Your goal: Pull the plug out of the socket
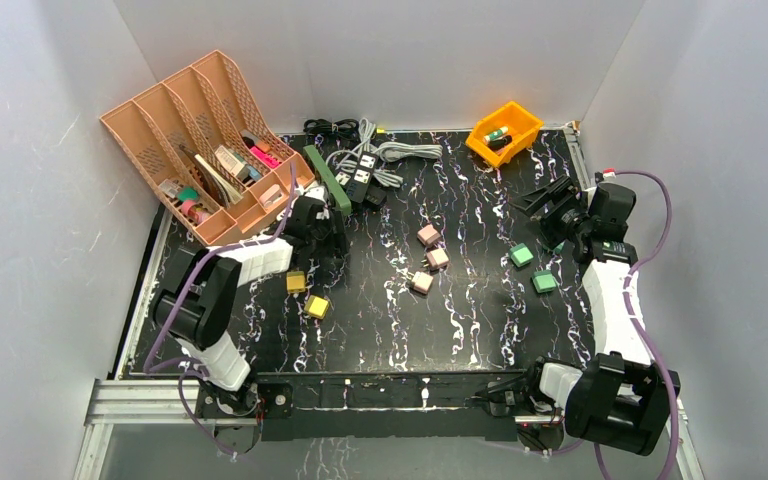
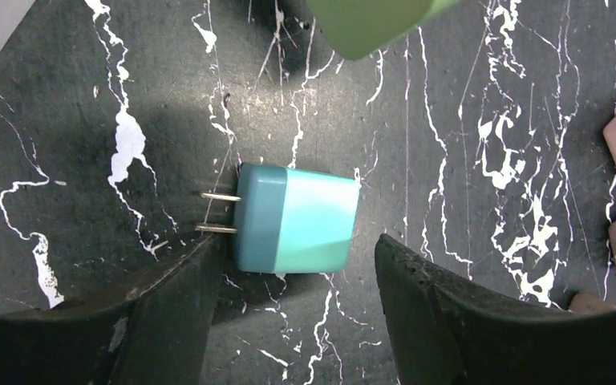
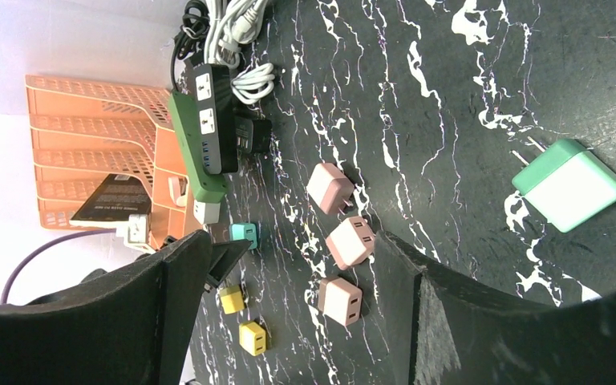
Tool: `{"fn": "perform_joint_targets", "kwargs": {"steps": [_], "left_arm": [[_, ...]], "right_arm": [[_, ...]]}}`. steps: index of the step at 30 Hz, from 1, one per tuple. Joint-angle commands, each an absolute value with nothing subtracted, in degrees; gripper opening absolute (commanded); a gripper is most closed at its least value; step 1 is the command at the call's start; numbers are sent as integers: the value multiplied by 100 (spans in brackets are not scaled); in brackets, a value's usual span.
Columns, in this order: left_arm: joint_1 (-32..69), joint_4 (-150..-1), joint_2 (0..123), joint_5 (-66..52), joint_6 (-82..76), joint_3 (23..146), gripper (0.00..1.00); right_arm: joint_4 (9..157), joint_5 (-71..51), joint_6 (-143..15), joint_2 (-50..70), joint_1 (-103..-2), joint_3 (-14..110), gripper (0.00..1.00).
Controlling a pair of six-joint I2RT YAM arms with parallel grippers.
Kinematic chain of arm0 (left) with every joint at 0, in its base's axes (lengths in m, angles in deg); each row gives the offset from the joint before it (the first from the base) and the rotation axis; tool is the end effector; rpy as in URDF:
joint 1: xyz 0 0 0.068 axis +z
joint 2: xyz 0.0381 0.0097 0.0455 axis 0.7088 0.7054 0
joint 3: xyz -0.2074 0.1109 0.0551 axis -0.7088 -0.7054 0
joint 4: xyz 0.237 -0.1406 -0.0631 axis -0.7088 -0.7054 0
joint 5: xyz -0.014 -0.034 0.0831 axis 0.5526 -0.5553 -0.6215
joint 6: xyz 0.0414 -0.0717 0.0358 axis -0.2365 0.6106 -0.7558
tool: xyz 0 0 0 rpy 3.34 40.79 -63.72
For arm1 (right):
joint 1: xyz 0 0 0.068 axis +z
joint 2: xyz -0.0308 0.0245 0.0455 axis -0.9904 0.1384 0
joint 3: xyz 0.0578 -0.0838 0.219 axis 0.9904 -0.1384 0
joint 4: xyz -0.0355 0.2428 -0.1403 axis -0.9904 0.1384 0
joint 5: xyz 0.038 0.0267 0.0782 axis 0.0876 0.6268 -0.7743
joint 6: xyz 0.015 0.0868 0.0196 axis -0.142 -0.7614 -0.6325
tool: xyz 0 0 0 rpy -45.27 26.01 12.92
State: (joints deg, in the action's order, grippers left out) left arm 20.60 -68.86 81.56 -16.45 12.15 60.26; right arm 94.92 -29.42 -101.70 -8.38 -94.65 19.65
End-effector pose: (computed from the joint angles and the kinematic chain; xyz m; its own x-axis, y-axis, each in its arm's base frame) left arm 0.3537 -0.1597 0.0920 -0.6866 -0.1792 -0.7046 0.1035 0.9352 -0.3387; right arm 0.3172 -0.0330 0.2385 -0.4657 0.7422 -0.4819 0.1718 0.6100 0.7735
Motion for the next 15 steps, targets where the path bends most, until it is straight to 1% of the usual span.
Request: {"fn": "perform_joint_targets", "kwargs": {"steps": [1,4,7,10,12,15], "left_arm": [[2088,-6994,8294,-1823,1151,6303,66],[2088,-7149,8403,-1948,1108,6436,69],[2088,-7234,8550,-2075,1108,6526,78],[2088,-7282,8642,-2146,1084,6613,82],[2089,-7249,8697,-2175,1017,6644,81],[2088,-7318,8802,-2197,931,6752,75]], "right_arm": [[9234,-3063,-10048,-816,-9445,2039,82],[9190,-3081,-10051,-804,-9448,2006,82],[9180,-3097,-10053,-787,-9444,2003,82],[9146,-3123,-10057,-770,-9444,1984,82],[9156,-3140,-10047,-753,-9446,2002,82],[9132,-3142,-10053,-753,-9446,1976,81]]}}
